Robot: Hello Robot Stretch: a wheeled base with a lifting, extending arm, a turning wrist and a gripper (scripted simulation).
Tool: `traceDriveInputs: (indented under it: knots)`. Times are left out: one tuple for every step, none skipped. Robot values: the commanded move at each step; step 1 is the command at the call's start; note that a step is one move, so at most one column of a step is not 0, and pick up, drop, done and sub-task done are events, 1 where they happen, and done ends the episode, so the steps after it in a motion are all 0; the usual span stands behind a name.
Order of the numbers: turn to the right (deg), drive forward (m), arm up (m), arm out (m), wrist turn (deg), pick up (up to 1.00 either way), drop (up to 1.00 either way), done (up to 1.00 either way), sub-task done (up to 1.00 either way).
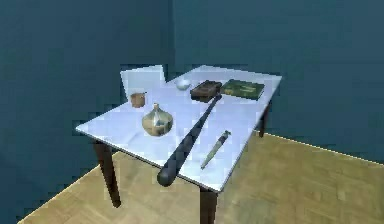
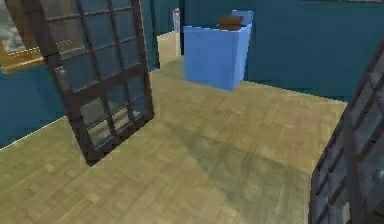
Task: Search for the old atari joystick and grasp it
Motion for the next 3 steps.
traceDriveInputs:
  knots:
    - [45.0, 0.00, 0.00, 0.00, 0.0, 0.00, 0.00, 0.00, 0.00]
    - [39.0, 0.00, 0.00, 0.00, 0.0, 0.00, 0.00, 0.00, 0.00]
    - [0.0, 1.00, 0.00, 0.00, 0.0, 0.00, 0.00, 0.00, 0.00]
